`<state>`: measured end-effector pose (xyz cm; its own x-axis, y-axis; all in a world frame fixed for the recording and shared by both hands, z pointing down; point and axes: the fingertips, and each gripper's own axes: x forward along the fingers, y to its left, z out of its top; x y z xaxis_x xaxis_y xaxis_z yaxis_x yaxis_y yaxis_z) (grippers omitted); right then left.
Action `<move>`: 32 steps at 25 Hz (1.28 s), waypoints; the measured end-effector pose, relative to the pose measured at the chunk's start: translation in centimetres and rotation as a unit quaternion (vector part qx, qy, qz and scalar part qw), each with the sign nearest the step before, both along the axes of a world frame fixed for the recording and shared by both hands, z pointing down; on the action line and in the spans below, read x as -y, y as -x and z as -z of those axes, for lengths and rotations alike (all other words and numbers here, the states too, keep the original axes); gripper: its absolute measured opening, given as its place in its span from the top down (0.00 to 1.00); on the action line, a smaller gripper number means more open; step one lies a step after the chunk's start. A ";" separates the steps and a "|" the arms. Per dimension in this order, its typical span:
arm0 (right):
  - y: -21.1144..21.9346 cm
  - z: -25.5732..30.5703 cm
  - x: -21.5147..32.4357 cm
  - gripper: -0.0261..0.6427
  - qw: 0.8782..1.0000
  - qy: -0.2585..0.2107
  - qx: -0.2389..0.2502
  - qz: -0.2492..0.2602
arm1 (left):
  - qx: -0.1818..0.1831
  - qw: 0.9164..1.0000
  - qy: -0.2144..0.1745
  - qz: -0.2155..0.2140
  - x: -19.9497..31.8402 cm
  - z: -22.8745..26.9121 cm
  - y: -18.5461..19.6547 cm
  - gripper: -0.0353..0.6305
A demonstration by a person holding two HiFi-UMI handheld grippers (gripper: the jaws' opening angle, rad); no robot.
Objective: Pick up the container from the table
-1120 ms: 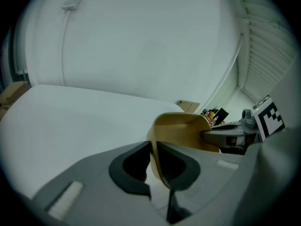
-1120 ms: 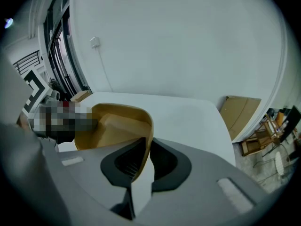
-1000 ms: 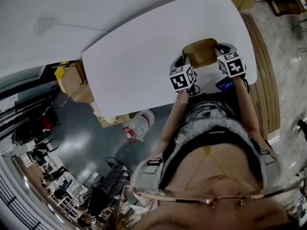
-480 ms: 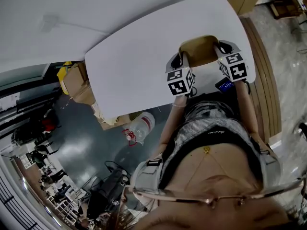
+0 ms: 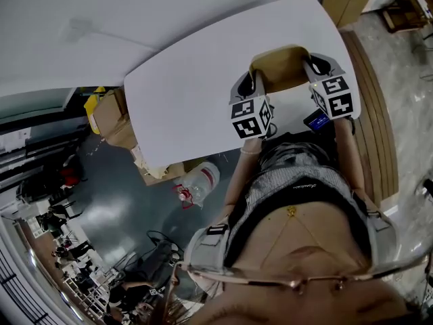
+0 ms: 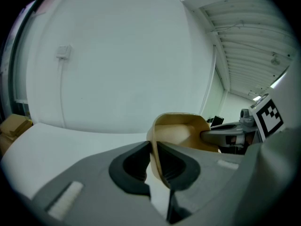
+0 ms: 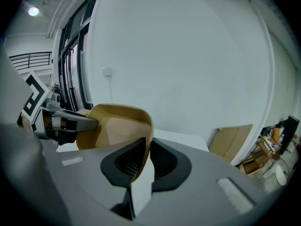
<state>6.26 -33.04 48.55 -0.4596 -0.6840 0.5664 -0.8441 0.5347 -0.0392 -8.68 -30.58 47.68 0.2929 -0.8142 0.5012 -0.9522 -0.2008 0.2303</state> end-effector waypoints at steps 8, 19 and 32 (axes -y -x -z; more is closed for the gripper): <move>0.5 0.9 0.3 0.87 1.000 -0.009 -0.002 0.005 | 0.000 1.000 -0.009 0.003 0.1 0.7 0.5 0.90; 0.5 1.2 0.4 0.88 1.000 -0.010 -0.003 0.000 | -0.006 1.000 -0.009 0.000 0.2 0.8 0.5 0.90; 0.8 1.0 0.6 0.89 1.000 -0.007 0.000 -0.004 | -0.010 1.000 -0.004 -0.001 0.5 0.5 0.8 0.90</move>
